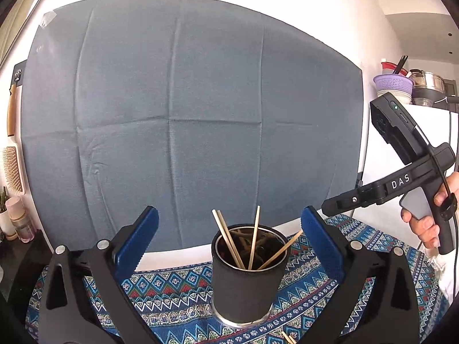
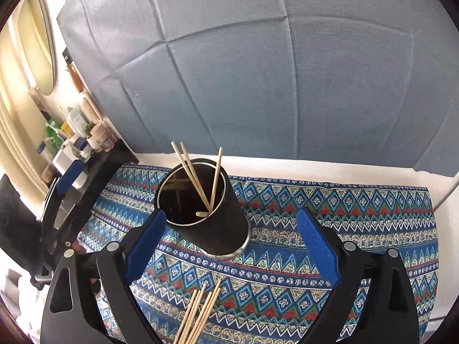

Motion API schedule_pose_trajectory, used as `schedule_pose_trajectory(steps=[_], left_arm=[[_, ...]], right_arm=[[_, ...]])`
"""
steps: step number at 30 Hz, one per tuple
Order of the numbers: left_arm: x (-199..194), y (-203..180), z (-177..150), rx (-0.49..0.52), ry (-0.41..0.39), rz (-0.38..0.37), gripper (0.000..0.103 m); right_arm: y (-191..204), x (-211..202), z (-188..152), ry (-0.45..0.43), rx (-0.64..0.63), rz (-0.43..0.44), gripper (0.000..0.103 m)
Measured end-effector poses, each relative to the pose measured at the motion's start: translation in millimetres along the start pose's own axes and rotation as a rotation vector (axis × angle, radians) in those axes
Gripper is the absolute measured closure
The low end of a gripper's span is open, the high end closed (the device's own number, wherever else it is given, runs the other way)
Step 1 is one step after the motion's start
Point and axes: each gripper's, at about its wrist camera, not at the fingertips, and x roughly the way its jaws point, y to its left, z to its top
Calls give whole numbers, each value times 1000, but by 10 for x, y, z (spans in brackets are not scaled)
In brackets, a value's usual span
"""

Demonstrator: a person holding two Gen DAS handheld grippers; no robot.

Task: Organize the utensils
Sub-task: 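Drop the sticks into the black holder and open both tools, then move both tools back down to the sticks lying on the cloth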

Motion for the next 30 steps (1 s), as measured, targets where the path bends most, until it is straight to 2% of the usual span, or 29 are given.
schedule_pose_trajectory(steps=[10,15,20,25,27,30], left_arm=[[-143,-155,-388,-6,105,-24,6],[-219,-247,-649,-24,125,-41,6],[-125,-274,-856,-53,249,-62,6],[-67,-177,-960,-104,312,-11,6],[-31,-135,-1008,-133,353,34,6],[26,-118,-1096,-147,422,63,6]], right_arm=[[20,40,-358,43,-6,14,15],[-19,120,-523,72,1,-6,15],[-81,185,-685,101,6,-24,15],[-159,286,-850,131,23,-35,15],[-190,341,-935,147,35,-24,15],[-205,449,-1080,184,41,-19,15]])
